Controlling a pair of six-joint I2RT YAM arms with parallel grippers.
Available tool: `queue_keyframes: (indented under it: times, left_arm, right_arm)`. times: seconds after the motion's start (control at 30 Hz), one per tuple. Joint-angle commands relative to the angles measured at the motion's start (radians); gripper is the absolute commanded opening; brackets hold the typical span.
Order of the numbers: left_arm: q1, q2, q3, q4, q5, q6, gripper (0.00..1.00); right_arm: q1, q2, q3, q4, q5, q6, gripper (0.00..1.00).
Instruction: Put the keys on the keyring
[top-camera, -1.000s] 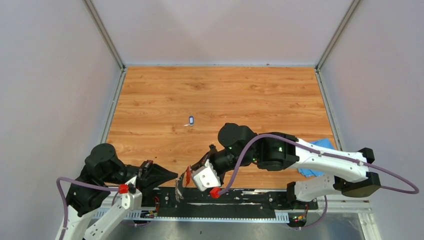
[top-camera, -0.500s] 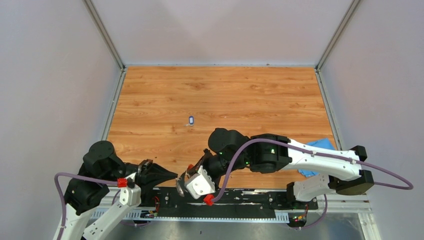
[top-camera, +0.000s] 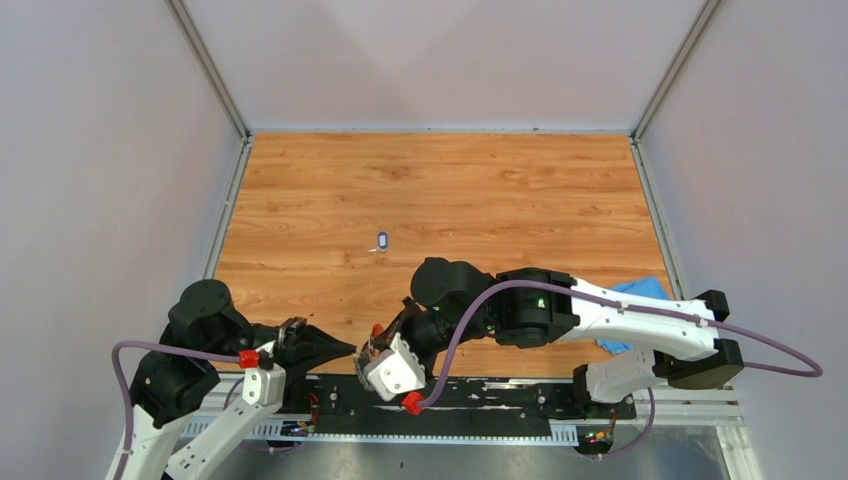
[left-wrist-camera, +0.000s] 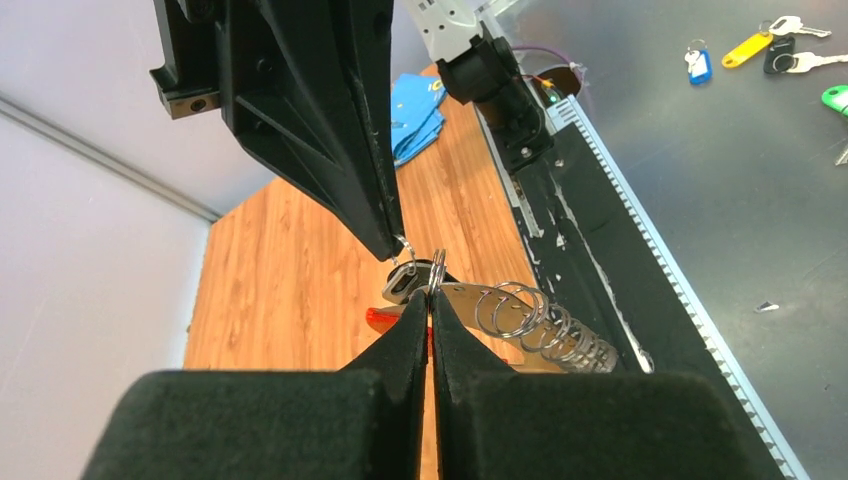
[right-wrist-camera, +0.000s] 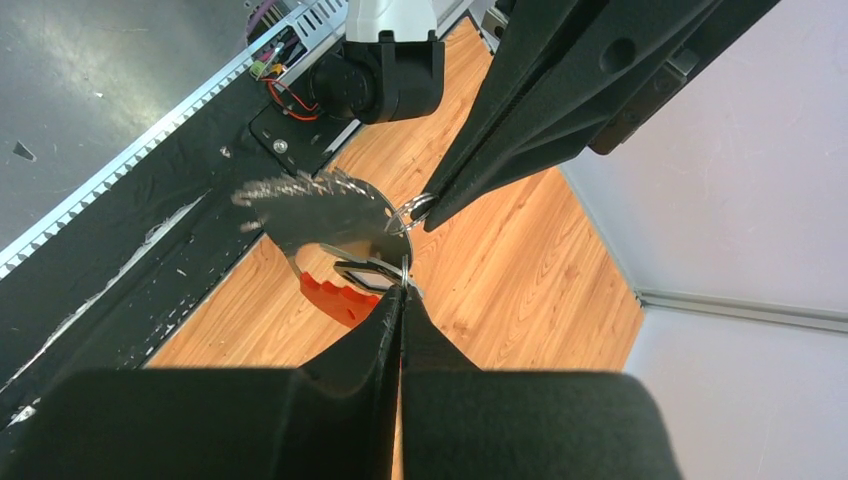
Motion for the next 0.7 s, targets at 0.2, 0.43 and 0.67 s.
queue_keyframes:
  times: [0.2, 0.43, 0.67]
  left_arm:
    - [-0.004, 0.013, 0.0, 0.001, -0.006, 0.002, 0.0]
    - [-0.003, 0.013, -0.004, 0.001, -0.008, 0.002, 0.0]
    - [-0.003, 0.013, -0.007, 0.001, -0.013, 0.007, 0.0]
  right_arm:
    - [0.034, -0.005, 0.023, -0.017, 0.014, -0.045, 0.0]
    - [0.038, -0.002, 0.033, -0.024, 0.017, -0.058, 0.0]
    - [0.043, 0.002, 0.039, -0.022, 0.017, -0.066, 0.0]
